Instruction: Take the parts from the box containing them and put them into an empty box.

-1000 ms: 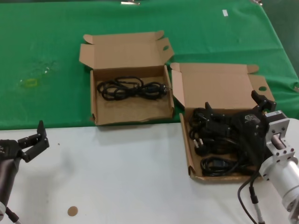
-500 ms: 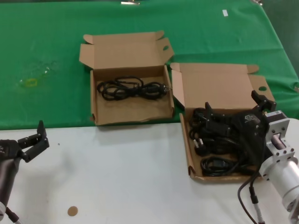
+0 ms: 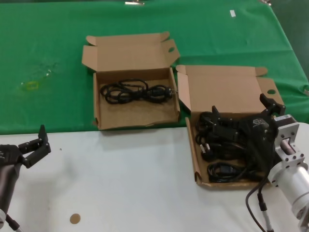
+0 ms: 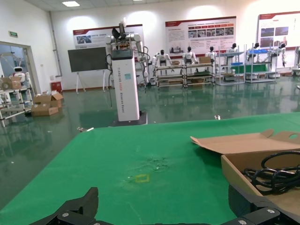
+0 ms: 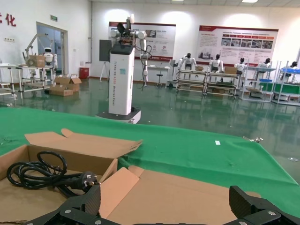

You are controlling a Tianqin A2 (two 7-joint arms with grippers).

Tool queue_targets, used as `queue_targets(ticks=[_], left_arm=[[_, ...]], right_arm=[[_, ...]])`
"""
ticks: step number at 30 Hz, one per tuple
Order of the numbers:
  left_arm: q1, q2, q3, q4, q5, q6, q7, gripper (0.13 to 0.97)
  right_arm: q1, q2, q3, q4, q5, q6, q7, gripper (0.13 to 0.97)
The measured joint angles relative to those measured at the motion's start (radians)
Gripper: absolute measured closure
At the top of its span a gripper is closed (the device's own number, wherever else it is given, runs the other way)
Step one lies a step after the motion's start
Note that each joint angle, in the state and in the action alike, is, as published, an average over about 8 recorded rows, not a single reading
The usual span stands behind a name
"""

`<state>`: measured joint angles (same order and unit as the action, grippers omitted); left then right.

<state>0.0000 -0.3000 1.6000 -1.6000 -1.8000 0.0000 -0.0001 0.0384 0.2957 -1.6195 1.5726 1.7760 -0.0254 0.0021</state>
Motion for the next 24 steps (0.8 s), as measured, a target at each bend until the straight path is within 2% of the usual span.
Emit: queue_targets(ticks=[24], left_arm=[[0.000, 0.000, 0.000, 0.000, 0.000, 0.000, 0.001, 0.132]], right_arm=[[0.000, 0.000, 0.000, 0.000, 0.000, 0.000, 0.000, 0.129]])
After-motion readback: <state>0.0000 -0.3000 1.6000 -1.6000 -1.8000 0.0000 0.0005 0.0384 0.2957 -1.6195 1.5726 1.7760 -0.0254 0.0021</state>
